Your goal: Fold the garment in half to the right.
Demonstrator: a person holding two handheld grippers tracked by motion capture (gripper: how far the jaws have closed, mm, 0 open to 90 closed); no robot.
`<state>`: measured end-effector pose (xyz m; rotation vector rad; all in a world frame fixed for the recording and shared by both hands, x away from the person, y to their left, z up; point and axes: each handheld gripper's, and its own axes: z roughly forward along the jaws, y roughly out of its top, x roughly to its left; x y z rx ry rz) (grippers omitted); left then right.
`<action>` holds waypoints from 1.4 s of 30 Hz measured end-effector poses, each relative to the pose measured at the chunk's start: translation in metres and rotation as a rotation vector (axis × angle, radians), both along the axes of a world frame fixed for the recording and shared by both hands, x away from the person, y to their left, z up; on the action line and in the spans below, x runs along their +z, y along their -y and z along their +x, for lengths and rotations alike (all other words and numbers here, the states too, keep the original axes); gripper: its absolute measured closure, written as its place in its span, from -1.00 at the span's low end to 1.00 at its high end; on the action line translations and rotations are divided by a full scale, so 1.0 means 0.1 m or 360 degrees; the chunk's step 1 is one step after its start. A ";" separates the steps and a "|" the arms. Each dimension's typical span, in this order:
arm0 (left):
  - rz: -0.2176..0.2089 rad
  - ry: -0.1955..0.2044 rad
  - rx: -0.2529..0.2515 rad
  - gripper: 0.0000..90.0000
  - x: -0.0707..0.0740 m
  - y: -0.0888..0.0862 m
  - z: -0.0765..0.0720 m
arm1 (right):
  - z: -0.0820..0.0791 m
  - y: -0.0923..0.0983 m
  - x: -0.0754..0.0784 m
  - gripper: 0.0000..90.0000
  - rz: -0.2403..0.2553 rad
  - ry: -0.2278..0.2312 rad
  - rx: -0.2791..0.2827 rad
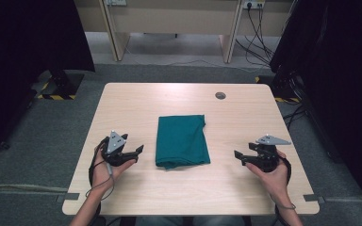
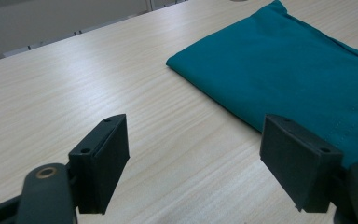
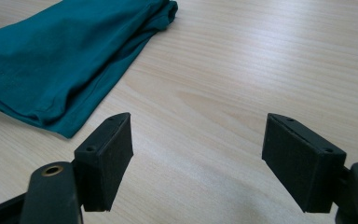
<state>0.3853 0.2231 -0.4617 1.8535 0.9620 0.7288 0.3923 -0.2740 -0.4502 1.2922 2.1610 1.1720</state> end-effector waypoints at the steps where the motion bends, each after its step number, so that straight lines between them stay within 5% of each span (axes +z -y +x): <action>1: -0.0001 0.0001 0.0001 -0.48 0.00 -0.01 0.00 | 0.00 0.01 0.00 -0.44 -0.0001 0.0003 -0.0006; 15: -0.0010 -0.0005 0.0024 -0.48 -0.07 -0.04 -0.03 | -0.08 0.15 -0.14 -0.45 0.0003 0.0009 -0.0100; 42: -0.0017 -0.0019 0.0040 -0.48 -0.20 -0.05 -0.05 | -0.10 0.18 -0.28 -0.46 -0.0012 0.0016 -0.0136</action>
